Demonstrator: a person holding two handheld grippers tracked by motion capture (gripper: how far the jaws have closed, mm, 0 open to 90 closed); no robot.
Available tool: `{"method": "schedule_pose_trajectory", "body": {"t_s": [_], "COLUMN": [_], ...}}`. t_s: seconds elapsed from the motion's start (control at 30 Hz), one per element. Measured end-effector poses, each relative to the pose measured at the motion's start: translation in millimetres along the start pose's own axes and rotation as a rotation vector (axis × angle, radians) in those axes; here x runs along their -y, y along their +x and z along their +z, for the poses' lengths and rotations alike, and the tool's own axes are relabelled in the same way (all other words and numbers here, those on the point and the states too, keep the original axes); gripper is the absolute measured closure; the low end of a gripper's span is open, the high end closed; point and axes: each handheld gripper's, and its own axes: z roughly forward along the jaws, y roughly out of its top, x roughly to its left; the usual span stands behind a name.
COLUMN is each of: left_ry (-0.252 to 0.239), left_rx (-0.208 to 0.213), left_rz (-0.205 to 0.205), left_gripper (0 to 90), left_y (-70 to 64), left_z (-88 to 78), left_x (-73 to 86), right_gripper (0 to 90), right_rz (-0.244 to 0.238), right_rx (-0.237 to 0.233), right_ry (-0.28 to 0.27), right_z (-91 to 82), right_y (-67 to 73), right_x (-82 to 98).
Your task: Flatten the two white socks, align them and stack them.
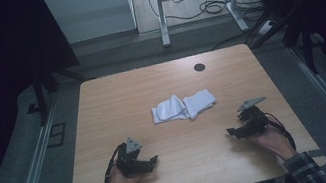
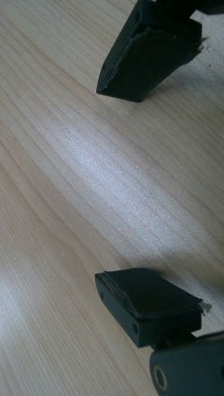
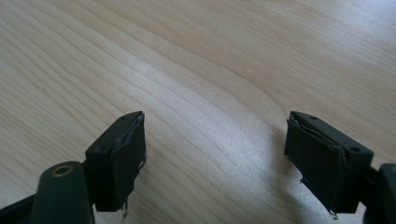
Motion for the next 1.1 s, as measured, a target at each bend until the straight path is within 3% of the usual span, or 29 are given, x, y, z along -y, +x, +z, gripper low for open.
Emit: {"method": "schedule_pose_trajectory", "body": {"t_s": [0.37, 0.8, 1.1], "left_ry": [-0.001, -0.001, -0.001], "left_rx": [-0.005, -0.008, -0.008], "left_rz": [-0.005, -0.008, -0.009], "left_gripper": [10.0, 10.0, 10.0], "left_y": [-0.7, -1.1, -1.1], "left_z": [0.4, 0.5, 0.5], "left_x": [-0.3, -0.4, -0.4], "right_gripper": [27.0, 31.4, 40.8], "right_rz": [-0.017, 0.068, 0.033], "right_rx": [-0.002, -0.002, 0.006], "right_ry": [-0.029, -0.087, -0.092], "right_z": [-1.9, -0.3, 5.4], "right_y": [-1.7, -21.4, -21.3], "right_x": [-19.9, -46.0, -66.4]}}
